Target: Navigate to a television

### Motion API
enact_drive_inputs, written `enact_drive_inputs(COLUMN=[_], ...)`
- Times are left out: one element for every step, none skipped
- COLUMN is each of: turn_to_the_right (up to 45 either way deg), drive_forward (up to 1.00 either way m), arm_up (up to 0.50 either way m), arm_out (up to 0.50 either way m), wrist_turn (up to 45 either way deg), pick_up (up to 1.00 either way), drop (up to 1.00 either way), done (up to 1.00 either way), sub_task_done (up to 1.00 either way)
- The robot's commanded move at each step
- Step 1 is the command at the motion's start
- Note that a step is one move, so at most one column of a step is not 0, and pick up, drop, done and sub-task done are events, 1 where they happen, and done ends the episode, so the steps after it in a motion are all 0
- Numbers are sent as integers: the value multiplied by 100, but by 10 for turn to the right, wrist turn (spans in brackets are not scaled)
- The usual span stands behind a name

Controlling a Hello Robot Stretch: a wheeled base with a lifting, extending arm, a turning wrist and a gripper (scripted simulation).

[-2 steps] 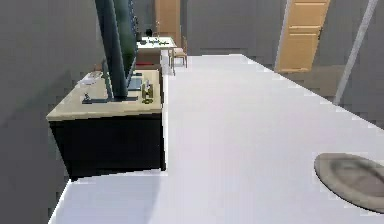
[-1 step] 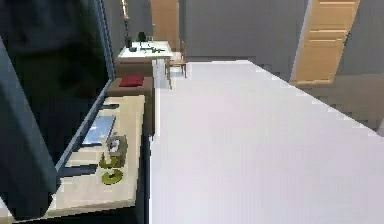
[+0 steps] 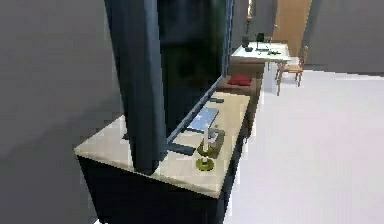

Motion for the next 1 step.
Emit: enact_drive_inputs(turn_to_the_right=[0], drive_forward=[0], arm_up=[0], arm_out=[0], wrist_turn=[0], pick_up=[0], drop=[0], done=[100], sub_task_done=[0])
